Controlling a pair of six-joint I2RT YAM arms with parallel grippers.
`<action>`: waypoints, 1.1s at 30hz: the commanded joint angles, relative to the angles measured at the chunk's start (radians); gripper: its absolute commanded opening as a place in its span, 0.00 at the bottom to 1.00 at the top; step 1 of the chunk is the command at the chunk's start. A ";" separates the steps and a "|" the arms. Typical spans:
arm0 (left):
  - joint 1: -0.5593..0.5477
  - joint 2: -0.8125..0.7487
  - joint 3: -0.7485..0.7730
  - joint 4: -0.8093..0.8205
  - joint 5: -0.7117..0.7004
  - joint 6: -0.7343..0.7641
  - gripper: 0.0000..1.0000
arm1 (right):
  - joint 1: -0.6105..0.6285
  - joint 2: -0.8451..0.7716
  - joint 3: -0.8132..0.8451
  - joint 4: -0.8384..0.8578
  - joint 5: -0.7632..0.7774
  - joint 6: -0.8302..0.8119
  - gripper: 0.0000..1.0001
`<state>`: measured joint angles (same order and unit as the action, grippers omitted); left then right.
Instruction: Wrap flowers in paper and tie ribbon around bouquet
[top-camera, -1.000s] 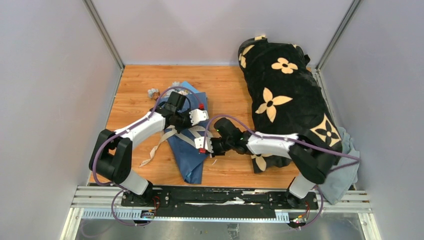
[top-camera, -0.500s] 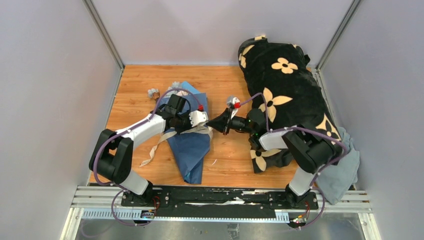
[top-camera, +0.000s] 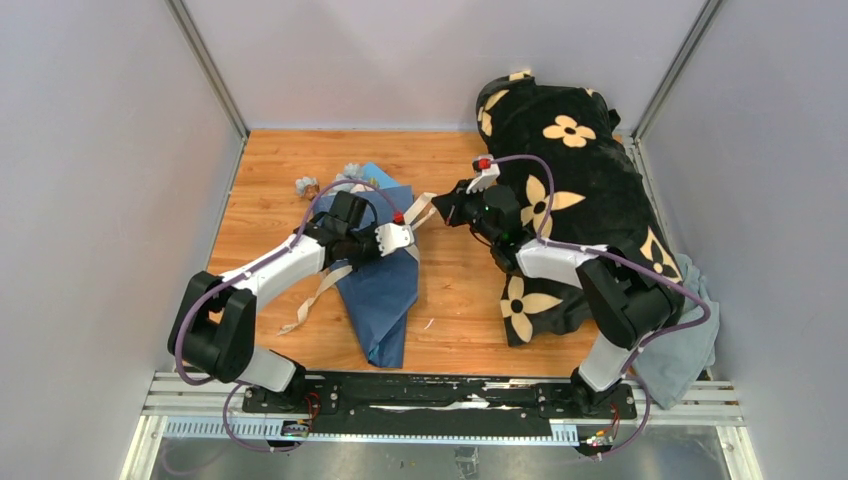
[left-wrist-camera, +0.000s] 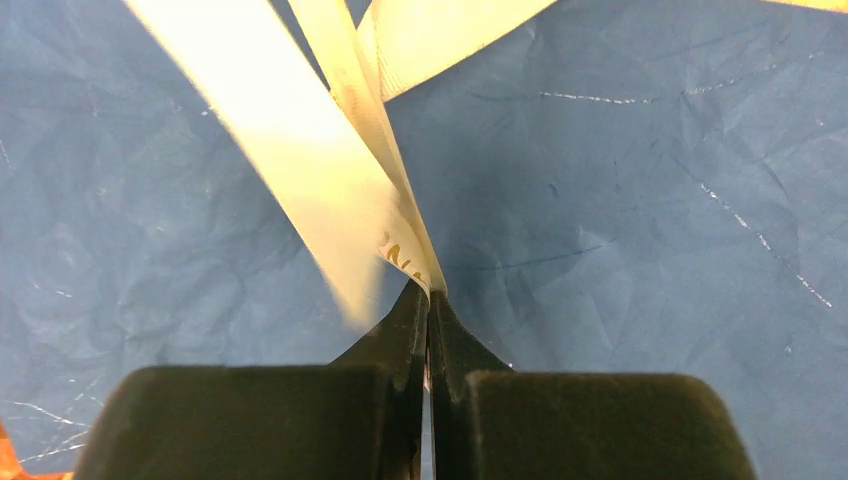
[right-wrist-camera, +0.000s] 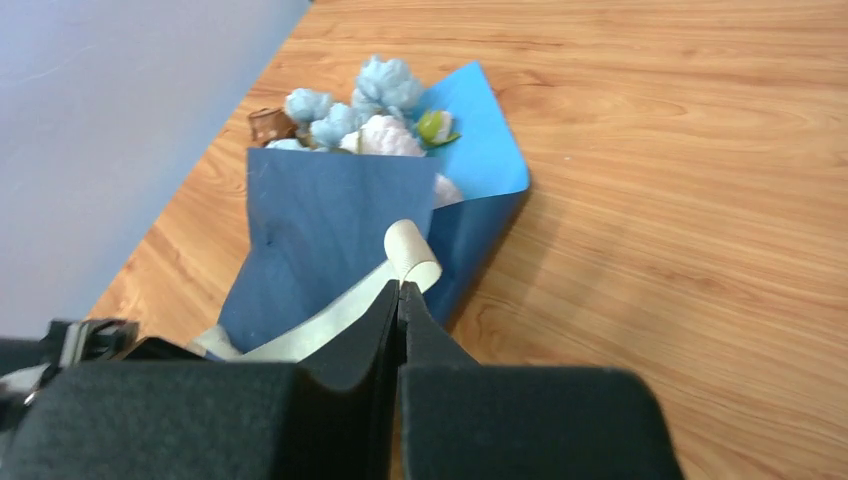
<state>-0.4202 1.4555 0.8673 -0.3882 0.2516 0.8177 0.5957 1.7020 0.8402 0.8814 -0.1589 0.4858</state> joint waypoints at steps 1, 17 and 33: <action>0.006 -0.026 -0.025 -0.026 0.008 0.017 0.00 | 0.011 -0.040 0.095 -0.280 0.176 0.006 0.00; -0.017 -0.106 0.046 -0.128 0.054 0.041 0.00 | 0.105 0.201 0.500 -0.657 -0.163 -0.215 0.00; -0.017 -0.074 0.136 -0.039 -0.098 -0.060 0.00 | 0.078 0.275 0.736 -1.255 -0.172 -0.462 0.59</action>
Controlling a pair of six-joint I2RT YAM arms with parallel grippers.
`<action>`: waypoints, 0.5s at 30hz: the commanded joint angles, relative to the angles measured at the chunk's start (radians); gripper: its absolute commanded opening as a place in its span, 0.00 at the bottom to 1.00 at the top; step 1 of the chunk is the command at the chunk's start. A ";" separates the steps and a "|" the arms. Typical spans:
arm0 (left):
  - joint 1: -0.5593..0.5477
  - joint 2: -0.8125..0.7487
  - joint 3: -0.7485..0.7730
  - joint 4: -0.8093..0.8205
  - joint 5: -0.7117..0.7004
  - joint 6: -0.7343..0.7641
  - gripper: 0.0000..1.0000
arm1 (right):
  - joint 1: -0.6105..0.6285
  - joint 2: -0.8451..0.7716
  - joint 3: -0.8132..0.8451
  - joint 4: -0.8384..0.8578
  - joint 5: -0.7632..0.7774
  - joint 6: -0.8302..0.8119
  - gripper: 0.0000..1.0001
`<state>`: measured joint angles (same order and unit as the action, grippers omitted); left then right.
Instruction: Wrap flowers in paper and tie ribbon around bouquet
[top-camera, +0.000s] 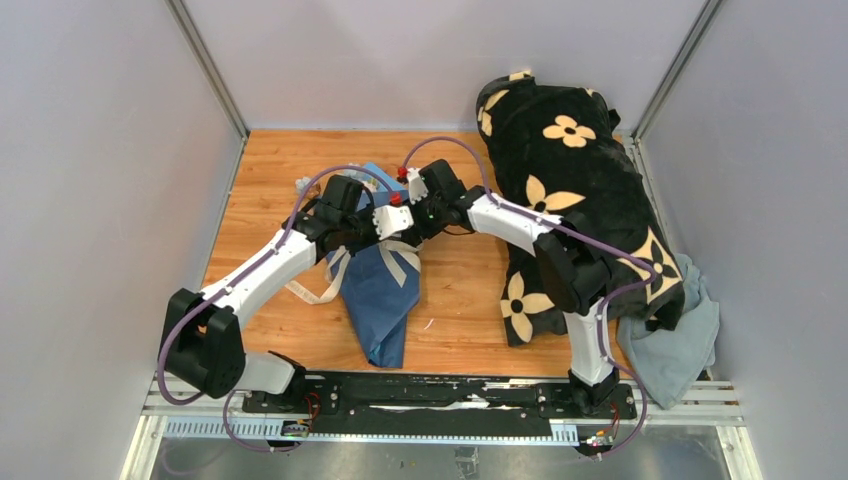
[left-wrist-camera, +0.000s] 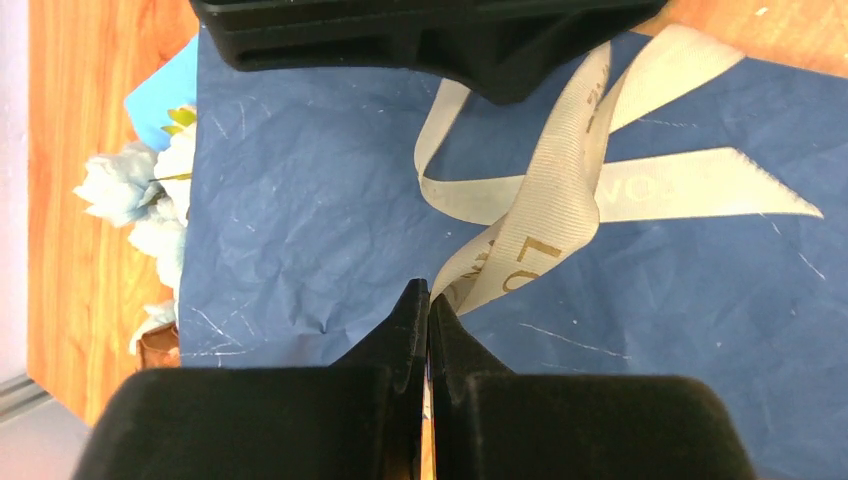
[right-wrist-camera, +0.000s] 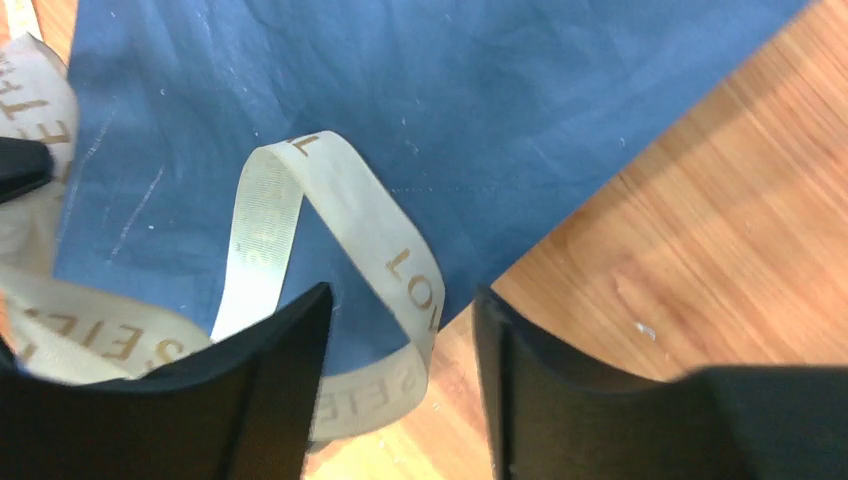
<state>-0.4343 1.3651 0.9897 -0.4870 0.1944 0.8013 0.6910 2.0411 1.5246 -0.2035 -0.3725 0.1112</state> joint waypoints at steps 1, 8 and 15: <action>-0.003 0.020 0.011 0.069 -0.043 -0.051 0.00 | -0.025 -0.087 0.049 -0.173 0.064 -0.093 0.64; -0.003 0.060 -0.002 0.120 -0.085 -0.105 0.00 | -0.035 -0.284 -0.143 -0.058 0.218 -0.017 0.65; -0.001 0.100 -0.004 0.163 -0.143 -0.141 0.00 | 0.035 -0.497 -0.575 0.493 0.158 0.083 0.60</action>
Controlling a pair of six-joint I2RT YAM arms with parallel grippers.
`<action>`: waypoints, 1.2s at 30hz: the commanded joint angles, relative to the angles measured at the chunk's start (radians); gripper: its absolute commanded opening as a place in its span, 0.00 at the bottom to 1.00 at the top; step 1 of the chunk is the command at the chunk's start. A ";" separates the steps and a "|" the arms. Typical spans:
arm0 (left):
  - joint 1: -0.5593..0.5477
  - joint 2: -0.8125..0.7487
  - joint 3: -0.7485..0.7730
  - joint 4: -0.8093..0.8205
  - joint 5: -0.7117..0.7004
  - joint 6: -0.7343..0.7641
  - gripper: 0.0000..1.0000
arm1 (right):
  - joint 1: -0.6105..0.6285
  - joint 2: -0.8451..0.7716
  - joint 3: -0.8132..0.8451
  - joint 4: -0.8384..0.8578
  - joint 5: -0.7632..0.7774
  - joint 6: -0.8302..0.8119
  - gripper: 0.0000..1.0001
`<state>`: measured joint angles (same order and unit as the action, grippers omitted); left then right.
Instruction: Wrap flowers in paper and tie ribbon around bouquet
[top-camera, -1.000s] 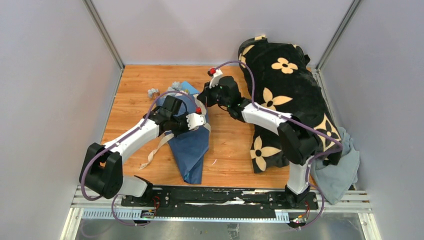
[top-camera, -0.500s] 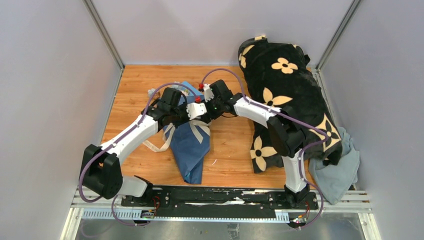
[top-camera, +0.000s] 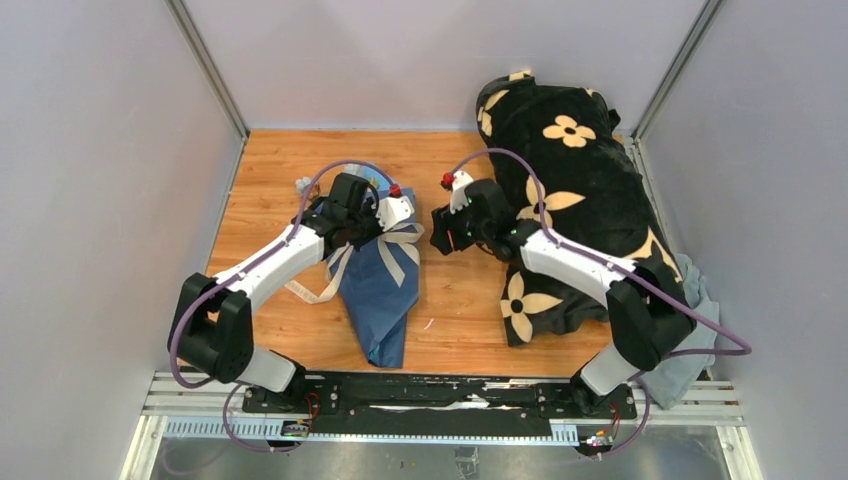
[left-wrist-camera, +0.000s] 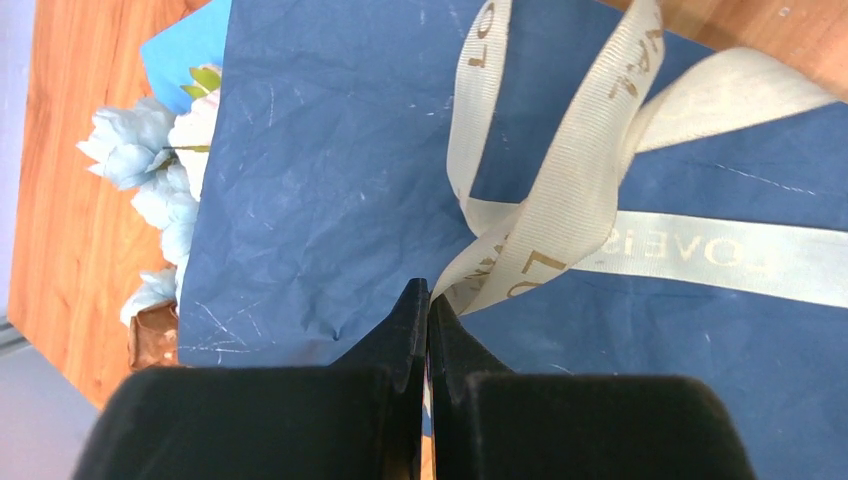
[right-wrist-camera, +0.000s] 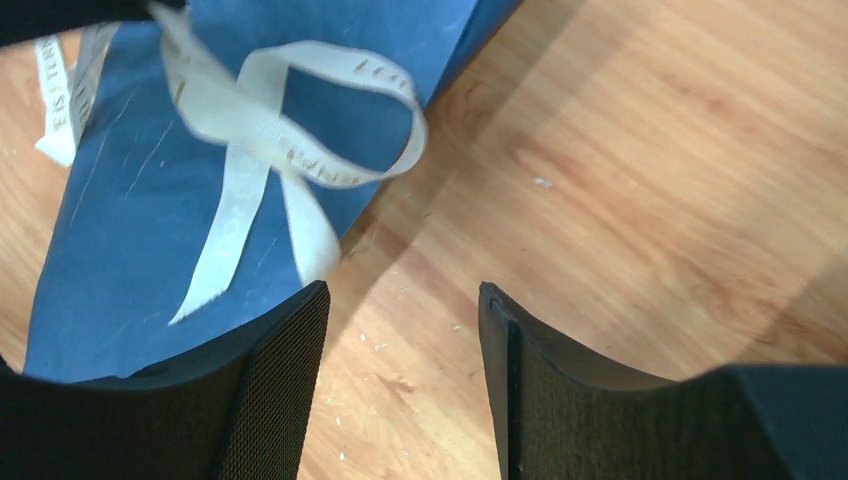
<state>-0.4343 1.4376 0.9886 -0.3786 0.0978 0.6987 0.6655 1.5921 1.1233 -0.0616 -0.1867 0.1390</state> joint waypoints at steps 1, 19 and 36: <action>0.000 0.037 0.000 0.060 -0.054 -0.048 0.00 | 0.099 -0.043 -0.215 0.488 -0.056 0.037 0.60; 0.043 0.140 0.066 0.052 -0.024 -0.131 0.00 | 0.260 0.313 -0.144 0.846 0.144 0.021 0.58; 0.064 0.183 0.088 0.036 -0.012 -0.159 0.00 | 0.299 0.067 -0.340 0.900 0.263 -0.015 0.51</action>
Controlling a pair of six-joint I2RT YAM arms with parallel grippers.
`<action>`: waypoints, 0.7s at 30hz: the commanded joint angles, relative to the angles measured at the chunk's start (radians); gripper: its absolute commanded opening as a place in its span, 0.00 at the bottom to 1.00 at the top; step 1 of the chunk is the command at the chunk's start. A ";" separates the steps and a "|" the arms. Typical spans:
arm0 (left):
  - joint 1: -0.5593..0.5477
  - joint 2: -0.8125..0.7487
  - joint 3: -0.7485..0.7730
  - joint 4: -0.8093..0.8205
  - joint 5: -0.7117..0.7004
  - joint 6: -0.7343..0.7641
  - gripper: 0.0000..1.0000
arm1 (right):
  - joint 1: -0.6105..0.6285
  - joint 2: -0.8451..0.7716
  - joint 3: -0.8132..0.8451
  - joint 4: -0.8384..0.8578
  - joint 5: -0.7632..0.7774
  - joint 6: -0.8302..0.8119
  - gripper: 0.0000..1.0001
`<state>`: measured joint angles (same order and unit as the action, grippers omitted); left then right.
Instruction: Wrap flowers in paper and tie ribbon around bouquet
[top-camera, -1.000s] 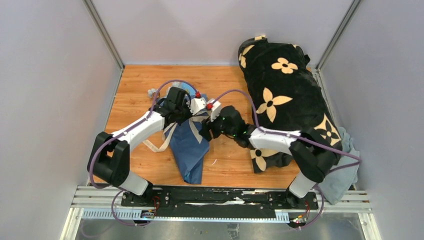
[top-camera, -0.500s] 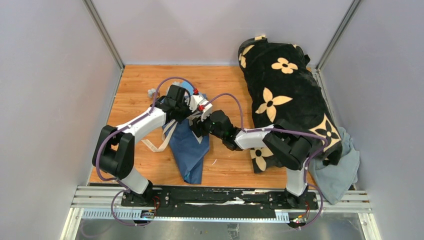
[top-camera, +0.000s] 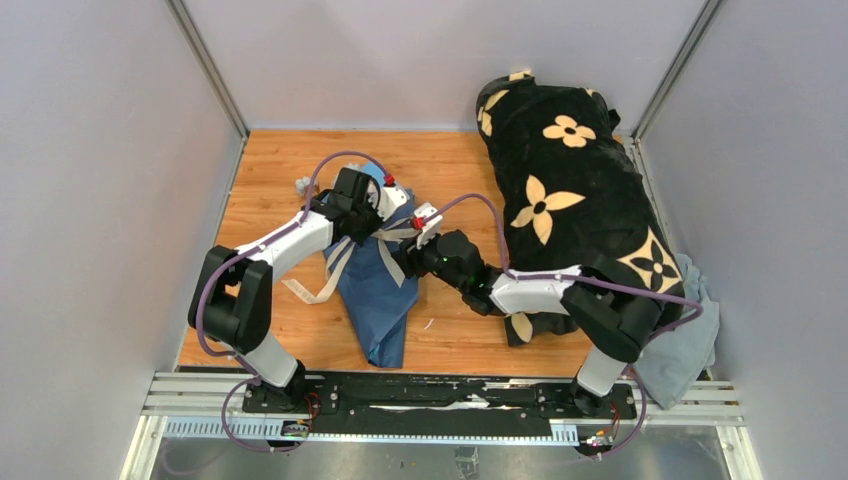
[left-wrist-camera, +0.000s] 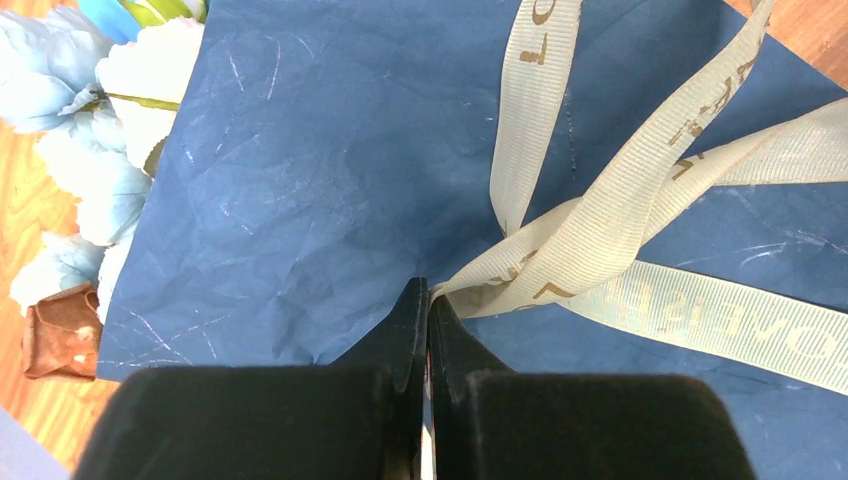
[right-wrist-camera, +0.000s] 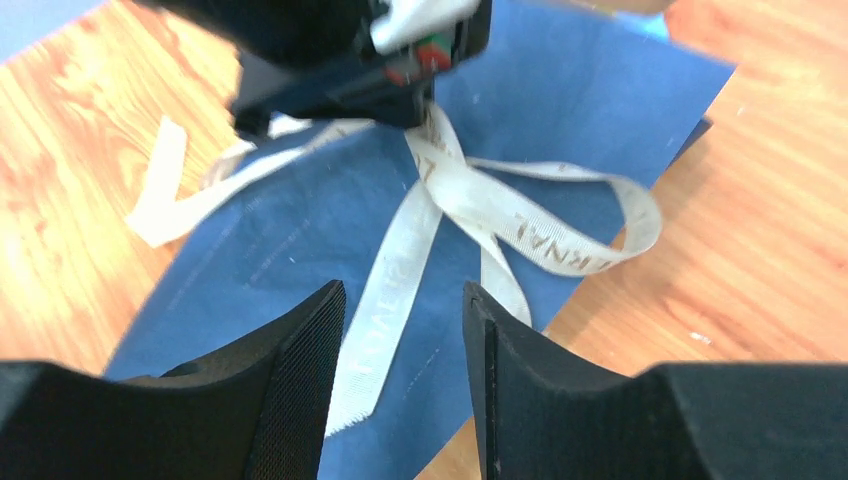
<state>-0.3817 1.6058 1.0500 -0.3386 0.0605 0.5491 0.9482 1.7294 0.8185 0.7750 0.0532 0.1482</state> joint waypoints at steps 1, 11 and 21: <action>0.013 0.014 0.027 -0.006 0.033 -0.010 0.00 | 0.020 -0.059 -0.031 0.064 0.017 -0.019 0.51; 0.018 0.016 0.039 -0.009 0.066 -0.028 0.00 | 0.049 0.121 0.113 0.076 0.066 0.062 0.53; 0.018 0.020 0.037 -0.018 0.079 -0.027 0.00 | 0.047 0.261 0.219 0.009 0.137 0.077 0.54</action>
<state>-0.3687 1.6100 1.0679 -0.3470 0.1234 0.5297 0.9836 1.9446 1.0054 0.8211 0.1215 0.2039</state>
